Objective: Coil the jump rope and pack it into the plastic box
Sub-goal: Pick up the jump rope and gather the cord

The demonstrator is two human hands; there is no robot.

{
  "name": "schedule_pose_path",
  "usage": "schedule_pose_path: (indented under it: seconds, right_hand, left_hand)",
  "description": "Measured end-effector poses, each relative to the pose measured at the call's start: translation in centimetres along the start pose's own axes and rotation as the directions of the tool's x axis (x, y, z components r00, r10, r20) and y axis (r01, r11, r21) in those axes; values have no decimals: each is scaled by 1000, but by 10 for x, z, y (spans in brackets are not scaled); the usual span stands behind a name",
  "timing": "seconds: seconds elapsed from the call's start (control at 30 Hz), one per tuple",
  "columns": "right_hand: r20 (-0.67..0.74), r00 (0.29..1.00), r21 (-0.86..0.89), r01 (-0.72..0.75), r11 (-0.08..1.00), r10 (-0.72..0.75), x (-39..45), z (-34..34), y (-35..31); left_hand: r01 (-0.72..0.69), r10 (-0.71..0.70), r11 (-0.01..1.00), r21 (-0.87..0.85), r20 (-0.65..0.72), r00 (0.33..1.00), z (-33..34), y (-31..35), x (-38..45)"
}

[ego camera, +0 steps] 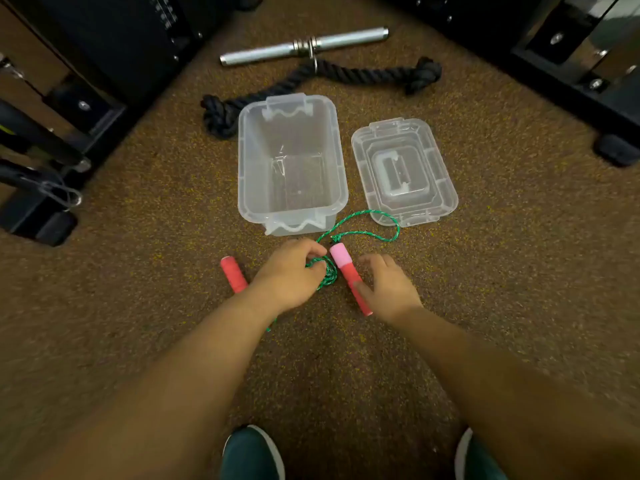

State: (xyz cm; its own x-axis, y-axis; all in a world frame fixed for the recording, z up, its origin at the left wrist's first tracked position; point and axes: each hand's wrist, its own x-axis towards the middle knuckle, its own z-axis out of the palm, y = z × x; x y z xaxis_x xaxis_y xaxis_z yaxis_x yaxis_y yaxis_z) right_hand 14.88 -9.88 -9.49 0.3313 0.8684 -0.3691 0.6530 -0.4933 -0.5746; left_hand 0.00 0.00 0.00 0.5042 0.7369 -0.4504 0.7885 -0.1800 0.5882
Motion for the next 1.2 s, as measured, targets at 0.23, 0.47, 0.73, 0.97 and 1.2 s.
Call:
schedule_pose_path:
  seconds: [0.23, 0.47, 0.73, 0.97, 1.2]
  right_hand:
    - [148, 968, -155, -180, 971, 203, 15, 34, 14]
    - [288, 889, -208, -304, 930, 356, 28, 26, 8]
    - [629, 713, -3, -395, 919, 309, 17, -50, -22]
    - [625, 767, 204, -339, 918, 144, -33, -148, -67]
    - [511, 849, 546, -202, 813, -132, -103, -218, -118]
  left_hand:
    - [41, -46, 997, 67, 65, 997, 9, -15, 11]
    - [12, -16, 998, 68, 66, 998, -2, -2, 13]
    - [-20, 20, 999, 41, -4, 1000, -56, 25, -2]
    - [119, -112, 930, -348, 40, 993, -103, 62, -48]
    - [264, -151, 652, -711, 219, 964, -122, 74, -107]
